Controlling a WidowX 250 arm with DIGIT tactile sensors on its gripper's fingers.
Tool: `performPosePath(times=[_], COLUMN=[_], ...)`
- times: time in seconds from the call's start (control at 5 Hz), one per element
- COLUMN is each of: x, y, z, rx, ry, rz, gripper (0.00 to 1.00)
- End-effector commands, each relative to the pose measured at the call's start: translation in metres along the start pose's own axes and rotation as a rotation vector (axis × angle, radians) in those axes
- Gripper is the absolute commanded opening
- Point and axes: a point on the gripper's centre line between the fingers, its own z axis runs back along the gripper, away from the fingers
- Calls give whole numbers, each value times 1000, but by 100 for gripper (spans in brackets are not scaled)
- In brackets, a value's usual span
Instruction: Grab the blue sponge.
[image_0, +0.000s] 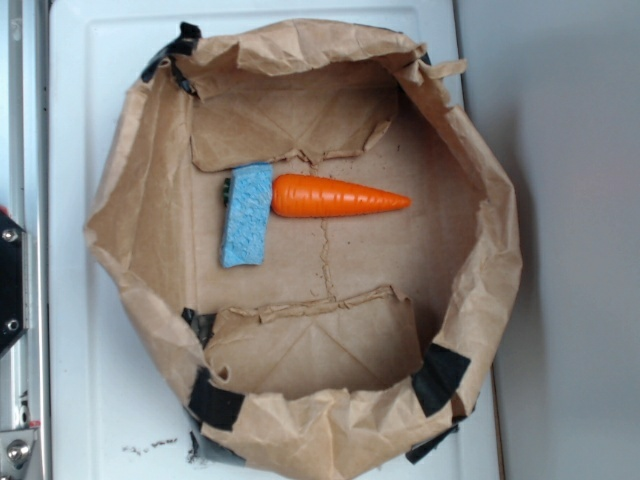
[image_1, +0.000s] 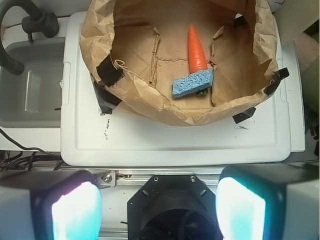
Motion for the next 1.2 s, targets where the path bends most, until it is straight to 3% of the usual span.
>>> performPosePath(times=[0.0, 0.2, 0.4, 1.0], x=[0, 12, -29, -16], y=[0, -3, -10, -1], z=[0, -9, -14, -48], rx=[0, 12, 49, 70], ry=[0, -2, 6, 39], rz=[0, 139, 187, 310], gripper=[100, 100, 100, 100])
